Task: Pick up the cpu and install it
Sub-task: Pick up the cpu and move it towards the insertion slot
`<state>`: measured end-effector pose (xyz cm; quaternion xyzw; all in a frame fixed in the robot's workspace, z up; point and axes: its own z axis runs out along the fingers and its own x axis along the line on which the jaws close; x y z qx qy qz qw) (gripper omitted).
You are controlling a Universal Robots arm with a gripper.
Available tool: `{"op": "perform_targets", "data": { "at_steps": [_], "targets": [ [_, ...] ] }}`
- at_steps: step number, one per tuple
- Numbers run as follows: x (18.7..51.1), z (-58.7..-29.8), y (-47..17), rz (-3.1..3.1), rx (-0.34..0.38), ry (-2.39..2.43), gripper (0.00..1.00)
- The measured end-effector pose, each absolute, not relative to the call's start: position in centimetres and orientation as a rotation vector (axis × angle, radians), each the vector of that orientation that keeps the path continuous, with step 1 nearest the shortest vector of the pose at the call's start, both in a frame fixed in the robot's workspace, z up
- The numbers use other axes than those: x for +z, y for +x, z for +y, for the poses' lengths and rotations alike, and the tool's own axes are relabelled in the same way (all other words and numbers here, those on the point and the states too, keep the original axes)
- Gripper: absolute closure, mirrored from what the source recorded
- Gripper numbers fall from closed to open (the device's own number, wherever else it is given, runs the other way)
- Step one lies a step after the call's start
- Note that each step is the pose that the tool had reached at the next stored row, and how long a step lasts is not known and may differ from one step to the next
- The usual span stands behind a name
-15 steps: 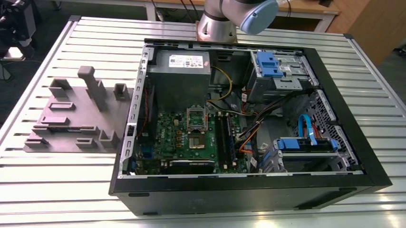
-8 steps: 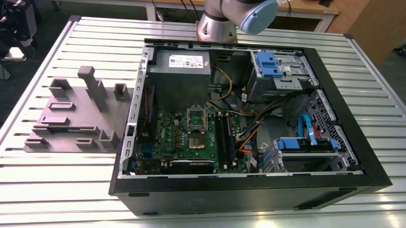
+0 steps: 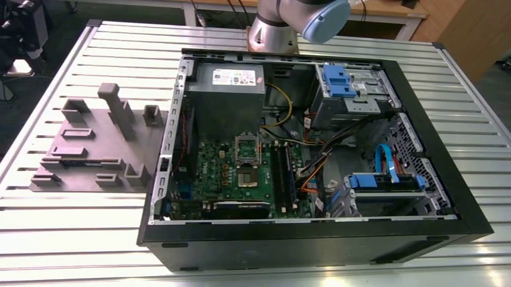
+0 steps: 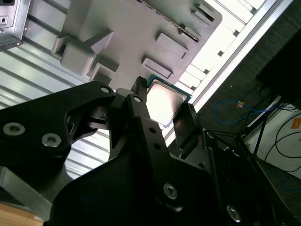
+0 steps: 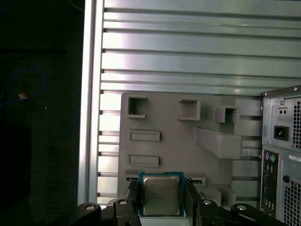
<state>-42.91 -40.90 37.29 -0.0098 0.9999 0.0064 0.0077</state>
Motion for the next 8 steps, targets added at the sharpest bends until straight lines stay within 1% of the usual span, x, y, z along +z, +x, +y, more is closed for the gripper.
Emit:
{"op": "perform_targets", "data": {
  "at_steps": [8],
  "targets": [
    [37.3,-40.9,-42.35,3.126,0.02,-0.031,0.53]
  ]
}}
